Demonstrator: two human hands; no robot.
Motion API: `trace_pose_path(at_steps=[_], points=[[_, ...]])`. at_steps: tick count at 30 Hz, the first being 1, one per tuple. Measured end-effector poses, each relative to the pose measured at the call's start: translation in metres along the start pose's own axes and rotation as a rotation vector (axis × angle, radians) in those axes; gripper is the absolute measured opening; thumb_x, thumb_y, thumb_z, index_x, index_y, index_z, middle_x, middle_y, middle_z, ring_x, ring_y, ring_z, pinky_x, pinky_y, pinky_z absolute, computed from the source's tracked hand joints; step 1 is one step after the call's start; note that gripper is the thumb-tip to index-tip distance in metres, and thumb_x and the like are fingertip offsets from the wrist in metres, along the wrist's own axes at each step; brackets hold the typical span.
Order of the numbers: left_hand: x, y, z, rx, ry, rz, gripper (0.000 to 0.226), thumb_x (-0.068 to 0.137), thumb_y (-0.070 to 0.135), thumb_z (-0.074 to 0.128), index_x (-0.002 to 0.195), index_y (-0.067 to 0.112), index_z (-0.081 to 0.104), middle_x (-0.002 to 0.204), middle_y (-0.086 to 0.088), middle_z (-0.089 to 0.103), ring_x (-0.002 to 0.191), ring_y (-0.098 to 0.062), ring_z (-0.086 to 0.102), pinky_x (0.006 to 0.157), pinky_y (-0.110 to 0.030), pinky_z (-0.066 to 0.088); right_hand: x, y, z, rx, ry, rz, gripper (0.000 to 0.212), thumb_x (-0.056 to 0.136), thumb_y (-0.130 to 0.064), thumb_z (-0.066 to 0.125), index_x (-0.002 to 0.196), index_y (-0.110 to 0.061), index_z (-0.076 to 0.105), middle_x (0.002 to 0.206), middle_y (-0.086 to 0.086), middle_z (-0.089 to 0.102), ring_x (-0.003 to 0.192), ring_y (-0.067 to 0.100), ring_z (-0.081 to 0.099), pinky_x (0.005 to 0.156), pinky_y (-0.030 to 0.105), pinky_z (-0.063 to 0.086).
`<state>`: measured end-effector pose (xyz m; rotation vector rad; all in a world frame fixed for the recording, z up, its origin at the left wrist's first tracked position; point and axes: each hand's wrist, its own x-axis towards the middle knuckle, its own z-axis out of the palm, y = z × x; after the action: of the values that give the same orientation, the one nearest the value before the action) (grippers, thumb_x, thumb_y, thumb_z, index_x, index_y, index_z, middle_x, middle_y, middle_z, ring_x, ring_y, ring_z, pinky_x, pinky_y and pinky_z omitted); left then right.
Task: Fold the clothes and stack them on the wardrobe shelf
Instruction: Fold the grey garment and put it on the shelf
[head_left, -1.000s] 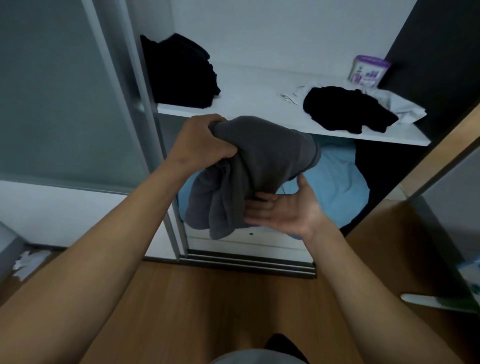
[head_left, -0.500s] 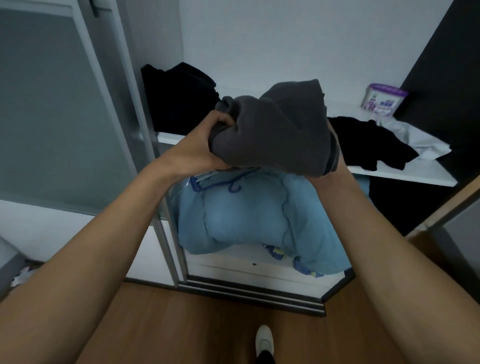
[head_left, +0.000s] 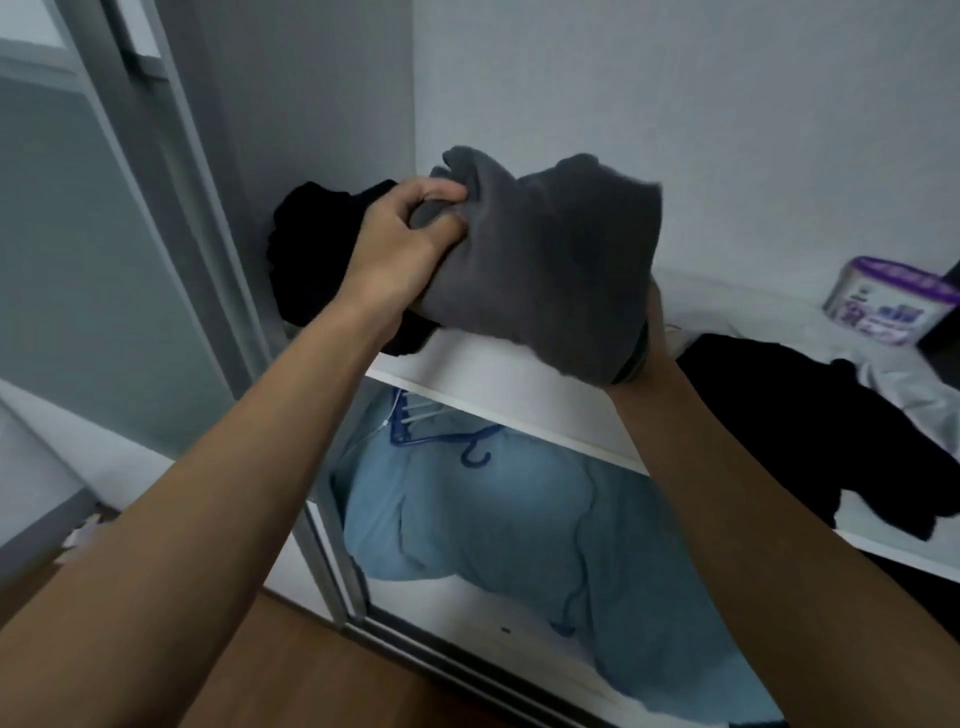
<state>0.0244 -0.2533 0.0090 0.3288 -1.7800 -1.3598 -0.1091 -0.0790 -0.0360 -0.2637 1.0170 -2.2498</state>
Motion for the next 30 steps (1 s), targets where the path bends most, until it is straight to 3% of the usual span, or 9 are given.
trace_pose_path(at_steps=[4,6,9,12,16,19,23,26,30], points=[[0.005,-0.071,0.018,0.519,-0.204,-0.429,0.060,0.079,0.039,0.078,0.128,0.017,0.052,0.115,0.004,0.059,0.108,-0.017,0.057,0.093,-0.024,0.044,0.017,0.002,-0.061,-1.132,0.184,0.114,0.033,0.101,-0.039,0.044,0.099,-0.013,0.064,0.111,0.015,0.071,0.080,0.025,0.065,0.065,0.024,0.048],[-0.002,-0.096,0.021,0.591,-0.261,-0.563,0.084,0.076,0.057,0.076,0.140,0.014,0.045,0.130,0.001,0.056,0.116,-0.021,0.056,0.101,-0.034,0.045,0.025,-0.005,-0.082,-1.272,0.246,-0.020,0.047,0.098,-0.053,0.041,0.078,-0.016,0.062,0.095,0.012,0.072,0.076,0.024,0.062,0.061,0.021,0.044],[-0.001,-0.107,0.031,0.753,-0.212,-0.427,0.048,0.082,0.054,0.070,0.115,0.019,0.061,0.118,-0.002,0.064,0.109,-0.027,0.061,0.090,-0.035,0.049,0.035,-0.010,-0.078,-1.371,0.198,-0.093,0.069,0.076,-0.085,0.037,0.062,-0.021,0.058,0.067,0.000,0.063,0.067,0.020,0.061,0.064,0.029,0.043],[0.008,-0.100,0.041,0.818,-0.159,-0.278,0.027,0.088,0.044,0.066,0.096,0.019,0.059,0.102,-0.005,0.066,0.098,-0.030,0.062,0.083,-0.038,0.050,0.045,-0.004,-0.072,-1.644,0.055,-0.126,0.047,0.082,-0.063,0.062,0.063,-0.021,0.052,0.063,-0.005,0.058,0.064,0.016,0.058,0.057,0.028,0.037],[0.042,-0.079,0.049,0.653,0.021,-0.059,0.027,0.089,0.040,0.065,0.096,0.015,0.058,0.093,-0.002,0.063,0.093,-0.030,0.061,0.080,-0.039,0.048,0.069,-0.030,-0.061,-1.490,0.085,-0.409,0.042,0.079,-0.049,0.067,0.058,-0.018,0.049,0.057,-0.005,0.050,0.062,0.020,0.053,0.059,0.033,0.038],[0.081,-0.077,0.051,0.682,0.061,-0.111,0.040,0.088,0.041,0.066,0.110,0.009,0.059,0.111,-0.011,0.066,0.103,-0.032,0.061,0.089,-0.042,0.050,0.107,-0.047,-0.051,-1.222,0.197,-0.462,0.037,0.081,-0.047,0.068,0.080,-0.010,0.068,0.079,0.006,0.068,0.078,0.024,0.065,0.072,0.039,0.052],[0.076,-0.094,0.057,1.074,-0.244,-0.253,0.077,0.082,0.039,0.075,0.144,0.014,0.035,0.148,-0.014,0.039,0.131,-0.037,0.045,0.105,-0.048,0.040,0.127,-0.025,-0.059,-1.432,0.209,-0.088,0.053,0.092,-0.039,0.063,0.133,-0.007,0.051,0.130,0.014,0.060,0.118,0.029,0.058,0.099,0.036,0.047],[0.036,-0.112,0.073,0.999,-0.356,0.048,0.076,0.083,0.061,0.057,0.149,0.033,0.031,0.161,0.000,0.023,0.149,-0.024,0.020,0.118,-0.059,0.010,0.089,0.002,-0.069,-1.275,0.260,-0.187,0.062,0.087,-0.054,0.057,0.139,-0.022,0.045,0.135,0.005,0.055,0.116,0.018,0.055,0.100,0.032,0.043],[0.022,-0.147,0.090,1.119,-0.681,-0.034,0.070,0.089,0.076,0.022,0.151,0.045,0.021,0.167,0.004,0.010,0.153,-0.025,0.003,0.116,-0.064,-0.004,0.068,0.043,-0.066,-1.331,0.090,-0.140,0.070,0.097,-0.046,0.050,0.156,-0.019,0.025,0.158,0.004,0.035,0.142,0.020,0.037,0.119,0.039,0.029]])
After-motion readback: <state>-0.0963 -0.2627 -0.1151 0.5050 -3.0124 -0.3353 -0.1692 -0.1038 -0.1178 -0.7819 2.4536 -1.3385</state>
